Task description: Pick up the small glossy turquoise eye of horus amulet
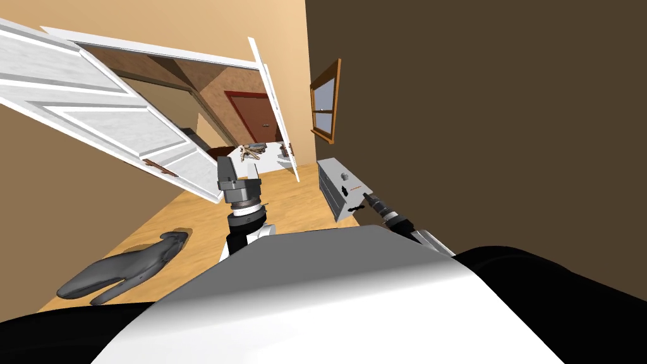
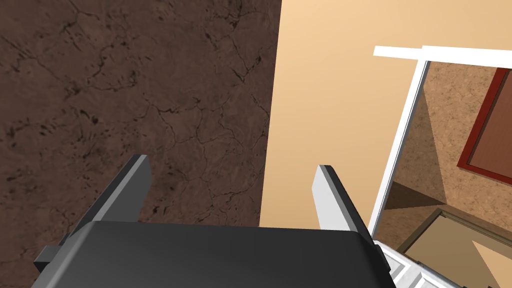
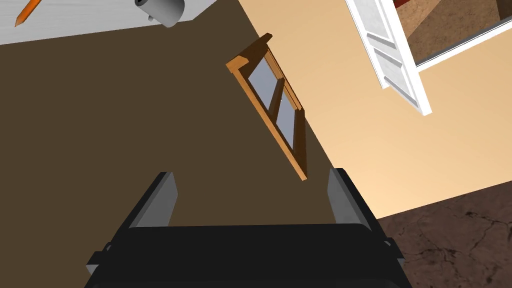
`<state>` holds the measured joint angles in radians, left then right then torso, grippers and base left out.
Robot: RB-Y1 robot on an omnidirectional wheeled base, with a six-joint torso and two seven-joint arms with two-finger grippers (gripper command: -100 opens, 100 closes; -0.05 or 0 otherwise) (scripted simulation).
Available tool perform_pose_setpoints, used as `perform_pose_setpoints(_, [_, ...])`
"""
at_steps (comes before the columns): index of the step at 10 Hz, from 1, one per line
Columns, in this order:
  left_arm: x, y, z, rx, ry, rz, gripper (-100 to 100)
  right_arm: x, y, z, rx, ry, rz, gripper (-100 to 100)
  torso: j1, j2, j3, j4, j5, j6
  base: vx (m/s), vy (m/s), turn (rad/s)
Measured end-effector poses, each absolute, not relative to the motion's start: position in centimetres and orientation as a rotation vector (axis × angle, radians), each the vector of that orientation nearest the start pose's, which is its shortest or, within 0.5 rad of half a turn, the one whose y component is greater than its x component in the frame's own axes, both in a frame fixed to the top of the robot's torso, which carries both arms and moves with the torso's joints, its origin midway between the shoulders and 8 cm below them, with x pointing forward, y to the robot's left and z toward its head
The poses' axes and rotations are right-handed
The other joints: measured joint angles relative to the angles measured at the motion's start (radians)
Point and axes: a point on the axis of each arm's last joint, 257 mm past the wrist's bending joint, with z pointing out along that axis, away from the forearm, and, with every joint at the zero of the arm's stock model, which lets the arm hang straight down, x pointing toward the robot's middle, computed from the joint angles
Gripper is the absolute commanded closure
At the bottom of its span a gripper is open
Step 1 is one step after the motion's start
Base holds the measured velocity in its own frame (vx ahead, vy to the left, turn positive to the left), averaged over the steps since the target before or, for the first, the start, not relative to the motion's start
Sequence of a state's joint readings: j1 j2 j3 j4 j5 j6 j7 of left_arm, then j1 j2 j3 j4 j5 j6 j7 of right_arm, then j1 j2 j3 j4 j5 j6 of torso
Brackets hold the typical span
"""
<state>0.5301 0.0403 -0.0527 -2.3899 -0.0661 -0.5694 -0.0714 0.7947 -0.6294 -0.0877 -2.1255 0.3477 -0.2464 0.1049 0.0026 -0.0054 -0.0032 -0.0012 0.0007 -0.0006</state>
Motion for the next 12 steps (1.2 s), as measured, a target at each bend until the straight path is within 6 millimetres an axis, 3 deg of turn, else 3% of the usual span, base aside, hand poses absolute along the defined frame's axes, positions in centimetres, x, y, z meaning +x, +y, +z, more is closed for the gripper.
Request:
perform_pose_setpoints(6, [30.9,24.5,7.3,-0.448,0.589,-1.272,0,29.4,-36.0,-25.6,0.145,1.896,0.404,-100,0.001,-0.003,-0.002,-0.001,0.0,0.0,0.117,0.062,-0.045])
perform_pose_setpoints(12, [30.9,24.5,7.3,-0.448,0.589,-1.272,0,24.7,-38.6,-30.8,-0.01,2.103,0.289,-100,0.0,-0.006,-0.004,-0.002,0.0,0.0,0.168,0.067,-0.036])
